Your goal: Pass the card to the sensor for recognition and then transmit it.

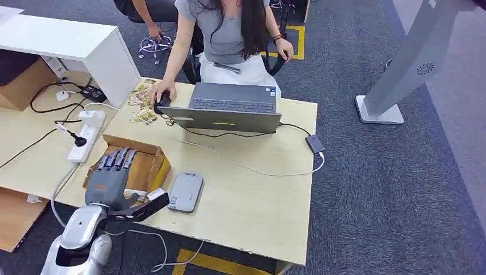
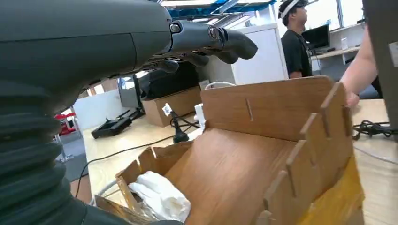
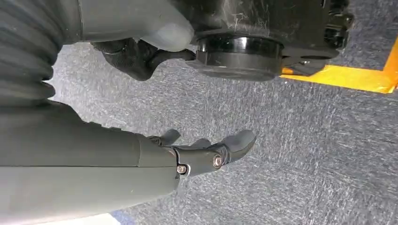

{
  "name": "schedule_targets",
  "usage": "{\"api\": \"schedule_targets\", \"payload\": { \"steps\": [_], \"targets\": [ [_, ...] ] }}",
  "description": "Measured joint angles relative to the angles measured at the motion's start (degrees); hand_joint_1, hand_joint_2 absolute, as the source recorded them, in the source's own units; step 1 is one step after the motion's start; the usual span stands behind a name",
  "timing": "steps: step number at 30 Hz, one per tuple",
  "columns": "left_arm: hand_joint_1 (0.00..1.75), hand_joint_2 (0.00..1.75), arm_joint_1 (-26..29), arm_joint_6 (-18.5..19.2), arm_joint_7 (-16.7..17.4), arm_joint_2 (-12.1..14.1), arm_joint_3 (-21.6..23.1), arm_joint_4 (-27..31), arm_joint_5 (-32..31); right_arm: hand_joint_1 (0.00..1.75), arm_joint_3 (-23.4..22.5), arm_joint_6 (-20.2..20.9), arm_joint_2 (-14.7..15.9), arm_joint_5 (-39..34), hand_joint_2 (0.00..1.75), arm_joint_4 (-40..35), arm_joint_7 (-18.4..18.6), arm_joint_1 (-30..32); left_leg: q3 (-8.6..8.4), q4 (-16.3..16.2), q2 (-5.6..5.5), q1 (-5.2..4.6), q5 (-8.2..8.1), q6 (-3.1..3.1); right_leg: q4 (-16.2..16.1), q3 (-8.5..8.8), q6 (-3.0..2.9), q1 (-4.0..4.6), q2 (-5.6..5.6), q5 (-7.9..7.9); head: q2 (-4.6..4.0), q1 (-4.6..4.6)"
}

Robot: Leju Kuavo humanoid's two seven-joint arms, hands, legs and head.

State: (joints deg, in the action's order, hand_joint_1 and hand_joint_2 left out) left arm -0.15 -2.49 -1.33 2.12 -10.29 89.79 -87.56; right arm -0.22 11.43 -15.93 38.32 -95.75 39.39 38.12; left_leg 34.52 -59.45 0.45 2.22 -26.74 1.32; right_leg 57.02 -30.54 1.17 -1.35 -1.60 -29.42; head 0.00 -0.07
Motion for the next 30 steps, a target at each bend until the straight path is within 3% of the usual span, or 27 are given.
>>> {"api": "schedule_targets", "payload": {
  "steps": [10, 14, 19, 30],
  "targets": [
    [0.00, 1.75, -0.7, -0.1, 0.2, -0.4, 0.4, -1.5, 0.0, 0.00, -0.5, 1.1, 0.0, 0.2, 1.75, 1.0, -0.8, -0.1, 0.01, 0.0, 0.00, 0.00, 0.00, 0.00, 0.0, 0.00, 0.00, 0.00, 0.00, 0.00, 0.00, 0.02],
    [0.00, 1.75, -0.6, -1.0, 0.5, -0.3, 0.4, -1.6, 0.2, 0.00, 0.6, 4.6, 0.0, 0.3, 1.75, -3.0, -1.0, 2.6, 0.03, 0.0, -0.01, 0.00, 0.00, 0.00, 0.0, 0.00, 0.01, 0.00, -0.02, -0.01, 0.00, 0.00],
    [0.00, 1.75, 0.3, -1.2, 0.3, -0.3, 1.2, -1.4, 0.3, 0.00, 1.4, 4.3, 0.0, -0.2, 1.75, -5.7, 0.2, 4.1, 0.03, 0.0, 0.00, 0.00, 0.00, 0.00, 0.0, 0.01, 0.01, 0.00, -0.01, -0.01, 0.00, 0.02],
    [0.00, 1.75, 8.8, 0.2, -0.9, 1.2, 6.2, 9.2, 2.3, 0.00, 1.7, 0.1, 0.0, -2.0, 1.75, -7.1, 0.3, 5.3, 0.03, 0.0, 0.01, 0.00, -0.04, -0.02, 0.0, -0.01, 0.02, 0.00, 0.00, -0.03, 0.00, 0.02]
  ]
}}
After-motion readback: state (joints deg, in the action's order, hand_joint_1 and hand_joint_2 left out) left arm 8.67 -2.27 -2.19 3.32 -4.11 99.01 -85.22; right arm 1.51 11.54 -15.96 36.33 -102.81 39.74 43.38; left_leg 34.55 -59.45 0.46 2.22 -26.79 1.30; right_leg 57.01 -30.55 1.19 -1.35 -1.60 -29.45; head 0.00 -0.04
